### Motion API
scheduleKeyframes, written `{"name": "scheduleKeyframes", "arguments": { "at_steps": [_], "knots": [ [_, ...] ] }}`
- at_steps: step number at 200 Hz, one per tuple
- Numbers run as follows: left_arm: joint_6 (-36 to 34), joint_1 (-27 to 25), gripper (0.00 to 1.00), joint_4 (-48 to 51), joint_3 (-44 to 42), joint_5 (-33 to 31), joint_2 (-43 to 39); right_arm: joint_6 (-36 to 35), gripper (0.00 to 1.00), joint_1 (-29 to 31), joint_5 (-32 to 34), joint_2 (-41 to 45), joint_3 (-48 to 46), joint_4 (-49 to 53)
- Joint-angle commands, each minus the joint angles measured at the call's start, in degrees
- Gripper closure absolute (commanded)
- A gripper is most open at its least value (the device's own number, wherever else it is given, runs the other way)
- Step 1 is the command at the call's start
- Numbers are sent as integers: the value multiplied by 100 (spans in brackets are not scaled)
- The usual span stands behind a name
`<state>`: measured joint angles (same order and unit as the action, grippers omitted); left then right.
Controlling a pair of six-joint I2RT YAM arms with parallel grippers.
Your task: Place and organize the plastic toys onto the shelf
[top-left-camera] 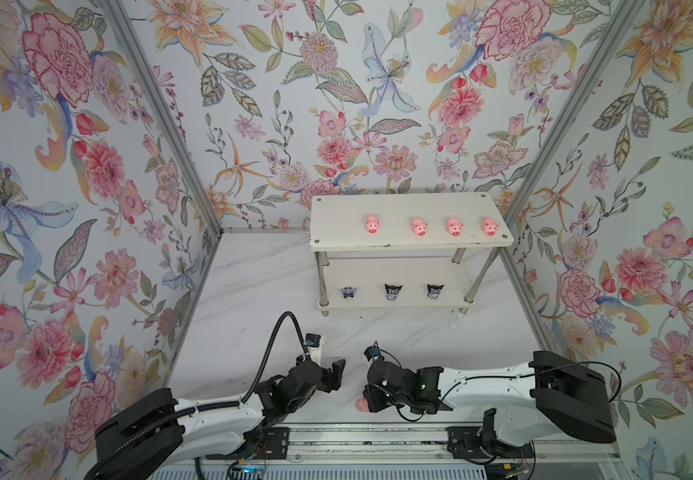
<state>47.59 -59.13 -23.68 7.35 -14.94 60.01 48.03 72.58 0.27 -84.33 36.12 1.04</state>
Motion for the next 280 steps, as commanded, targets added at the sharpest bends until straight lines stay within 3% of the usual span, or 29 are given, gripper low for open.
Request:
{"name": "scheduleKeyframes", "arguments": {
  "at_steps": [1,23,47,81,111,162,217,244,280],
  "knots": [
    [53,70,15,6,-35,38,-64,-395,95,-57,-225,111,190,-332],
    [-35,67,15,213,-9,-102,-203,-592,93,54,71,698,163,137],
    [-169,147,15,294,56,-168,-178,-708,93,562,404,1108,181,733],
    [-350,244,15,225,267,-15,143,-182,98,1235,625,1087,-17,1125],
    [-398,244,15,228,496,83,348,183,100,1329,679,991,-313,1093],
    [-231,156,15,345,373,194,214,-105,100,825,365,407,-396,282],
    [-204,-345,14,803,346,6,-19,-426,100,230,-18,92,-337,-331],
    [-326,-882,11,1366,665,-232,-126,-470,100,2,-40,374,-572,-365],
    [-31,-1655,11,2079,1004,-445,-143,-444,98,-621,-67,1483,-1325,-221]
  ]
}}
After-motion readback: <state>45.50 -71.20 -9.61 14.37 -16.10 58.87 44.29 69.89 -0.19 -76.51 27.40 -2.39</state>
